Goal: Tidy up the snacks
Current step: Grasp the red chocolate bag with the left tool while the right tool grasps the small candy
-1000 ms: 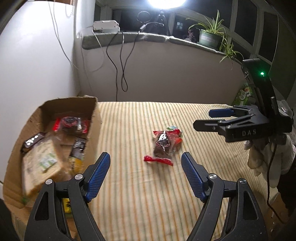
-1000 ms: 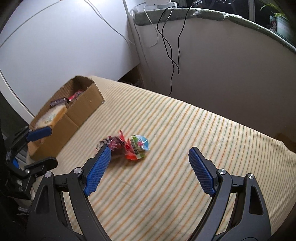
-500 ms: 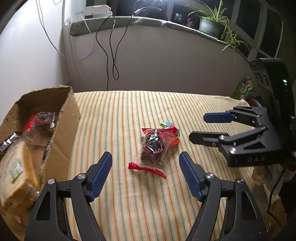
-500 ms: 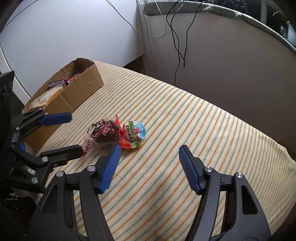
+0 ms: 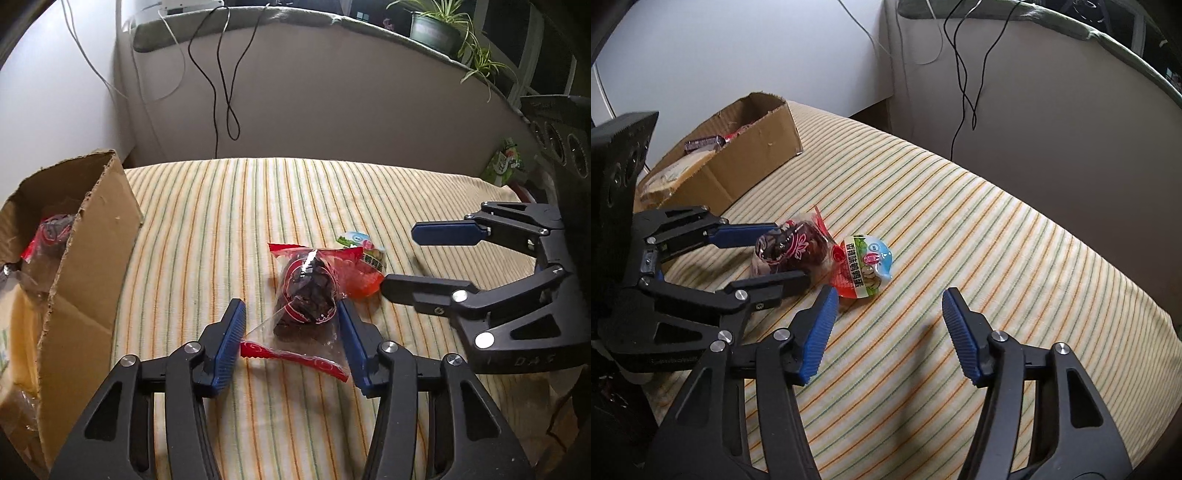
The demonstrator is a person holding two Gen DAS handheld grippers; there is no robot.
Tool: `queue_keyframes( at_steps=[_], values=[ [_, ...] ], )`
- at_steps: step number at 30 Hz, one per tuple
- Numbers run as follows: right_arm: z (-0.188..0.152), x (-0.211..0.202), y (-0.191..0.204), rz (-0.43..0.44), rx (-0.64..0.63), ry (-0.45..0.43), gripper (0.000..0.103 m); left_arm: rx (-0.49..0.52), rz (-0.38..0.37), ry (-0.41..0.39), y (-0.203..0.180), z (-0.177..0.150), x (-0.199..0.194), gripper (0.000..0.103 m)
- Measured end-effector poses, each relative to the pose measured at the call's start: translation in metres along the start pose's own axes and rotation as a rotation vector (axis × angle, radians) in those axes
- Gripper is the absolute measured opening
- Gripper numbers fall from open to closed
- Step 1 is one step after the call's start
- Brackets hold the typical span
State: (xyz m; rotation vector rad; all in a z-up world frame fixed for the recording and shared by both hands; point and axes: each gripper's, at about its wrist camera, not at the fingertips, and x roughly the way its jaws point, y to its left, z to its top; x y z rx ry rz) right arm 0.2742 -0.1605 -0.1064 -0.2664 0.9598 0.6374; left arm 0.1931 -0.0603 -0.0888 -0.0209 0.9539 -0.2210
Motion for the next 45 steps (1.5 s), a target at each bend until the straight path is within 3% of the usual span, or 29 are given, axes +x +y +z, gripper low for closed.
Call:
queue_keyframes(
  at_steps=[13,15,19,26,45],
  values=[
    [0.015,0.021,0.011,0.009,-0.045,0.012,0.062,-0.005,0.056,-0.016,-0.003,-0.002,-0.001,0.049],
    [0.016,0.022,0.012,0.005,-0.05,0.01,0.055,-0.008,0.053,-0.017,-0.002,-0.002,-0.002,0.049],
    [0.019,0.024,0.017,-0.003,-0.063,0.014,0.031,-0.006,0.052,-0.021,-0.002,-0.003,-0.002,0.048],
    [0.015,0.015,0.018,-0.022,-0.059,0.005,0.024,-0.005,0.039,-0.036,-0.003,-0.006,-0.007,0.048],
    [0.012,-0.037,0.052,-0.064,-0.078,-0.058,0.023,-0.007,0.039,-0.154,0.014,-0.017,-0.077,0.048]
  ],
)
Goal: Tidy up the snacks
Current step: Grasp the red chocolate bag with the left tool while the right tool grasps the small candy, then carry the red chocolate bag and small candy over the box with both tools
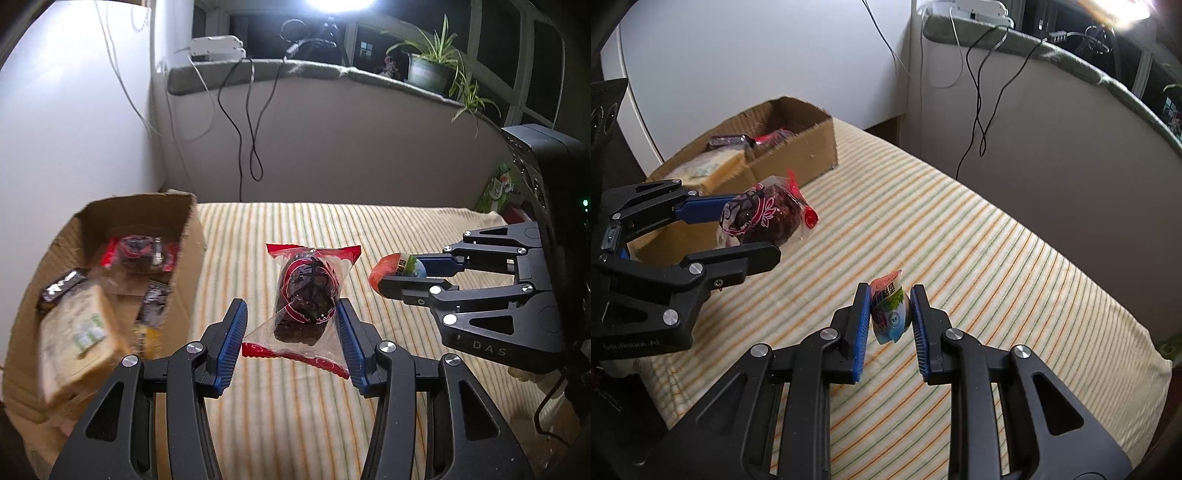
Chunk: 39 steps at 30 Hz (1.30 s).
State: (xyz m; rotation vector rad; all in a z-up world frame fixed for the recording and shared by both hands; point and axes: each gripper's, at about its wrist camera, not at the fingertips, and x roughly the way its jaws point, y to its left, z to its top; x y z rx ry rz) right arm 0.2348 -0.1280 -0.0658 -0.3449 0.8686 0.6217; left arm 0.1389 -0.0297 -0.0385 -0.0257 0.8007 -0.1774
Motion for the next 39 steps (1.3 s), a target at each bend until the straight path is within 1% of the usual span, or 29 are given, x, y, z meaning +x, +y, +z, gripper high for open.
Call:
queue_keyframes(
  at_steps=[9,16,27,39],
  values=[
    [0.019,-0.019,0.034,0.002,-0.035,-0.046,0.023,-0.022,0.025,-0.055,0.024,-0.003,-0.029,0.048],
    [0.042,-0.019,0.064,0.007,-0.066,-0.073,0.023,-0.047,0.062,-0.087,0.053,-0.007,-0.049,0.048],
    [0.083,0.0,0.102,0.051,-0.087,-0.099,0.023,-0.098,0.12,-0.107,0.099,-0.012,-0.062,0.048],
    [0.109,0.029,0.13,0.109,-0.091,-0.095,0.023,-0.163,0.188,-0.099,0.145,-0.024,-0.07,0.048]
  ],
)
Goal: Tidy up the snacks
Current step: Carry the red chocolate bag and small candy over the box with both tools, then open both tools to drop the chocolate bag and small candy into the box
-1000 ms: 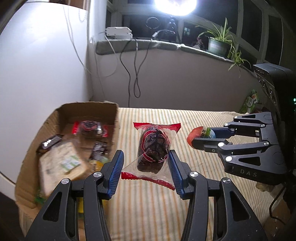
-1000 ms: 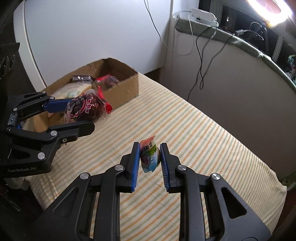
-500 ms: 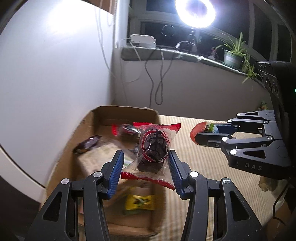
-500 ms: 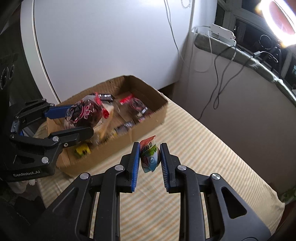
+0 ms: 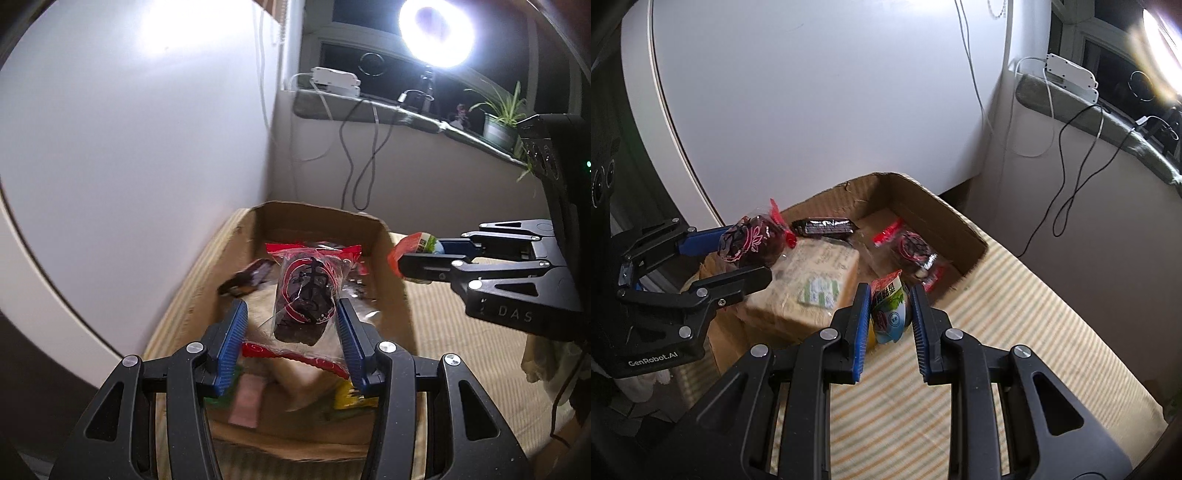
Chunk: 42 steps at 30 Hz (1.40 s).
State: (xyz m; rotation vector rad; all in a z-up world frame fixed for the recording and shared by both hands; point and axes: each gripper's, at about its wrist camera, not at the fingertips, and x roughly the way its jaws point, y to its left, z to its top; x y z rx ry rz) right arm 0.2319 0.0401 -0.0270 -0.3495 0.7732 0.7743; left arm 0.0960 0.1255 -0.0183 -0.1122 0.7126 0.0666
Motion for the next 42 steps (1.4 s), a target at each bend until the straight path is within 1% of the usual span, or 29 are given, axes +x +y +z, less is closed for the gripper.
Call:
queue_keyframes(
  at_steps=[5,15,36,37,38,41,42],
  values=[
    [0.006,0.014,0.003,0.024,0.009,0.014,0.023,-0.018,0.024,0.005,0.014,0.0,0.002,0.048],
    [0.006,0.033,0.009,0.046,-0.001,0.047,0.023,-0.019,0.03,0.02,0.018,0.0,0.007,0.048],
    [0.003,0.037,0.016,0.044,-0.027,0.061,0.023,-0.017,0.043,0.031,0.022,-0.002,0.01,0.049],
    [0.003,0.037,0.016,0.042,-0.026,0.06,0.026,-0.015,0.046,0.032,0.022,-0.002,0.009,0.05],
    [0.003,0.036,0.016,0.039,-0.025,0.057,0.033,-0.014,0.046,0.033,0.022,-0.001,0.009,0.051],
    [0.002,0.033,0.015,0.037,-0.022,0.047,0.046,-0.009,0.051,0.03,0.022,-0.001,0.009,0.052],
    [0.002,0.032,0.015,0.037,-0.02,0.044,0.047,-0.008,0.054,0.029,0.022,-0.001,0.008,0.056]
  ],
)
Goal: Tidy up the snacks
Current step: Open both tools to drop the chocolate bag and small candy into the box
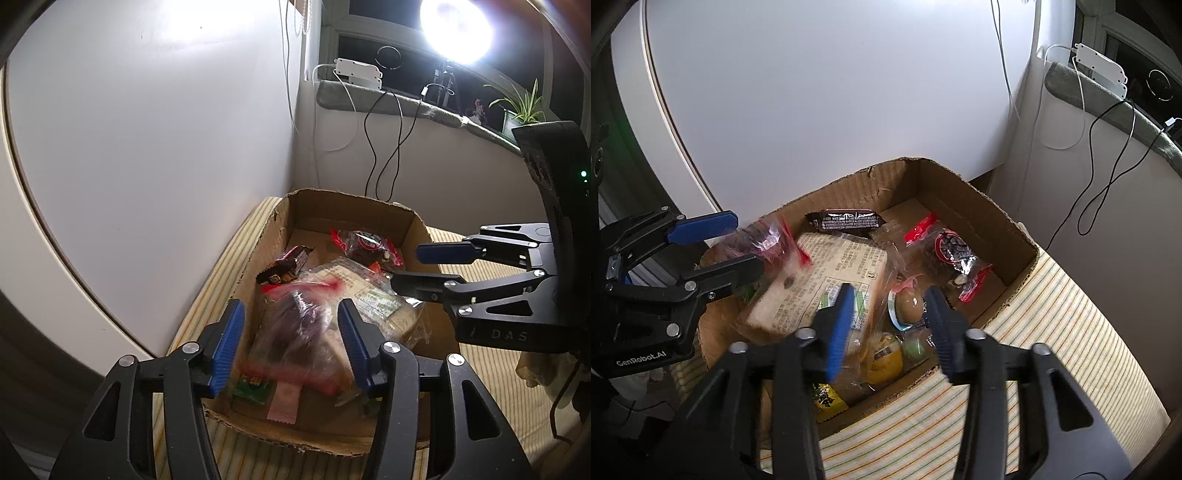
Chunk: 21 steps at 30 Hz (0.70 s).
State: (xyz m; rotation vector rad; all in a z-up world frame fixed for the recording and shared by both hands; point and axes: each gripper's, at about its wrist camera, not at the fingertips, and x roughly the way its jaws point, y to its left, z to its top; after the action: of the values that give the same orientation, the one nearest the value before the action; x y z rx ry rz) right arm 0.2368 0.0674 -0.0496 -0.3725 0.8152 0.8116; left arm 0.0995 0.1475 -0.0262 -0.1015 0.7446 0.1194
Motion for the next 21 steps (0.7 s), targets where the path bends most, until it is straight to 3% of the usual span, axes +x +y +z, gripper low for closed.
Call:
queue_keyframes(
  at_steps=[2,4,8,21],
  values=[
    [-0.001,-0.002,0.0,-0.002,0.003,-0.001,0.049,-0.001,0.003,-0.003,0.001,0.0,0.0,0.064],
    [-0.002,-0.003,0.0,-0.007,0.002,-0.001,0.051,0.002,0.005,-0.003,0.0,0.0,0.0,0.064],
    [-0.004,-0.005,-0.001,-0.021,0.005,-0.011,0.067,0.01,0.01,0.001,-0.001,-0.001,0.001,0.068],
    [-0.009,-0.019,-0.003,-0.026,0.027,-0.021,0.068,0.006,0.013,0.0,-0.001,-0.003,-0.004,0.069]
  ],
)
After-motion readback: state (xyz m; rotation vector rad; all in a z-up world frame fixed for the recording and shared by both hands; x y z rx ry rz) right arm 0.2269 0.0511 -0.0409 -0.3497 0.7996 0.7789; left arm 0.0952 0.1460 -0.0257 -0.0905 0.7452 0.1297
